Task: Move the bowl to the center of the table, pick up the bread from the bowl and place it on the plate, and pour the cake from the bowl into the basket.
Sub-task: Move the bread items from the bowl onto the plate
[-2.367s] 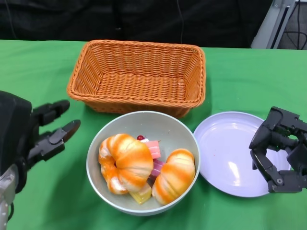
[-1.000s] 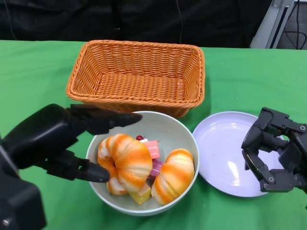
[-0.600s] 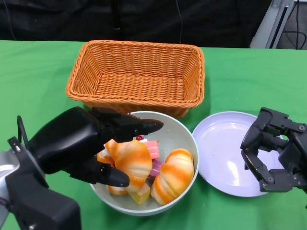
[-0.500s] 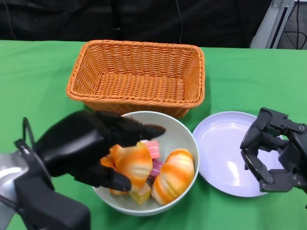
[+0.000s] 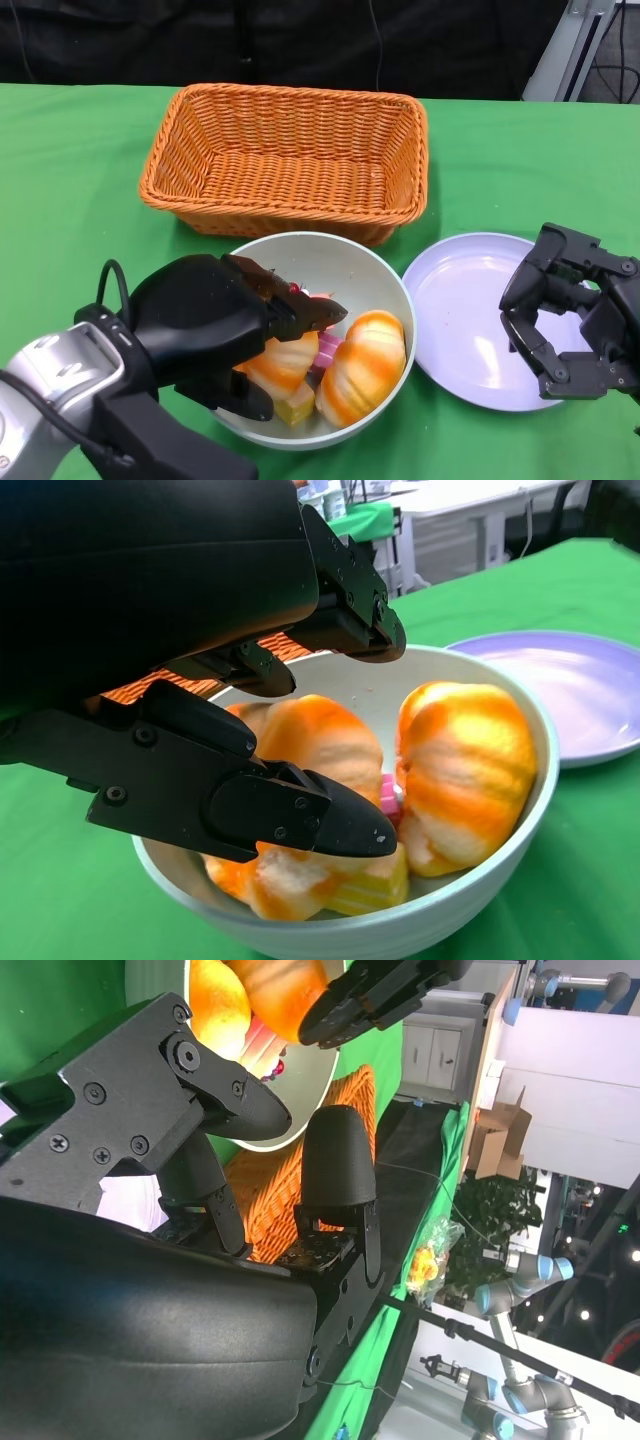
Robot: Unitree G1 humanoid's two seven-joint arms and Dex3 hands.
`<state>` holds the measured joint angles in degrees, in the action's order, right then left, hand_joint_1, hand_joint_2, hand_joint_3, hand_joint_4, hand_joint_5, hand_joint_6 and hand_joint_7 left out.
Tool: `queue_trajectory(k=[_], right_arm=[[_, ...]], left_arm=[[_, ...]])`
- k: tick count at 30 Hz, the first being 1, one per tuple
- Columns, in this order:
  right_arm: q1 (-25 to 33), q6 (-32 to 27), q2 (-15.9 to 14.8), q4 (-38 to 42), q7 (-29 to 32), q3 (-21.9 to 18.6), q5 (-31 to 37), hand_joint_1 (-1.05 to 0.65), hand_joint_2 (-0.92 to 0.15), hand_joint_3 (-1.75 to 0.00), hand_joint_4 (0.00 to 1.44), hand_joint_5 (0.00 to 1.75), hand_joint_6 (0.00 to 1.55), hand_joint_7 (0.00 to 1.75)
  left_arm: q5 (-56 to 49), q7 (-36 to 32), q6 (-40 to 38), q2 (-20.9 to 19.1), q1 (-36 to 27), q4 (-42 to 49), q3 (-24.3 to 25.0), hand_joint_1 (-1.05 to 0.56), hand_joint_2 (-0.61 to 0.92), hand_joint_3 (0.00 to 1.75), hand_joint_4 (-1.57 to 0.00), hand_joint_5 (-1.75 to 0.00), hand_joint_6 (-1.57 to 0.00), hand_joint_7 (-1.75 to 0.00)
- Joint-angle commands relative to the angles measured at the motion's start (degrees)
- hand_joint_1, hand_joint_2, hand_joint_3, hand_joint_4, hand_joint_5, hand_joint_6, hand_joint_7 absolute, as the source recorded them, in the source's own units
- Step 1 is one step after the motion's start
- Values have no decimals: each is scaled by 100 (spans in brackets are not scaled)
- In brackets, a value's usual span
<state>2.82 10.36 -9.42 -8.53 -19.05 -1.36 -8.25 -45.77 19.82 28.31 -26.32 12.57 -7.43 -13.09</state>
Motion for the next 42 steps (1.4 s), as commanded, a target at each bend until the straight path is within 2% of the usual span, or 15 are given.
queue_trajectory(k=[1,5,13,21,30,39,42], right_arm=[[-27,63,1,-27,62,17,53,-10,-44,-111,69,172,63,147],[-47,126,5,23,21,13,-6,-10,-45,-109,69,173,62,148],[-51,100,-18,23,60,14,46,-12,-45,-108,70,171,63,148],[-27,139,-25,41,49,10,39,-11,-46,-107,69,171,62,146],[-17,73,-31,21,38,8,2,-10,-46,-107,69,171,63,145],[-47,130,-22,99,-13,-2,-52,-9,-45,-109,69,173,63,146],[-32,72,0,103,-4,-20,-101,-7,-44,-110,68,170,63,143]], left_arm=[[-241,-284,-151,-42,92,-106,-54,-77,92,19,-51,-3,-42,0],[-572,-678,-305,-25,88,-86,-124,-77,92,19,-52,-3,-43,-1],[-1026,-1022,-617,-36,98,97,-351,-75,92,17,-51,-2,-43,0],[-1057,-1194,-687,-95,174,334,-518,-75,92,17,-50,-2,-42,0],[-753,-1315,-646,-118,177,407,-446,-74,92,18,-53,-3,-43,0],[949,-1748,56,-53,173,824,159,-67,92,22,-69,-10,-57,-6],[2606,-1470,253,196,137,1207,562,-49,92,15,-84,-18,-72,-10]])
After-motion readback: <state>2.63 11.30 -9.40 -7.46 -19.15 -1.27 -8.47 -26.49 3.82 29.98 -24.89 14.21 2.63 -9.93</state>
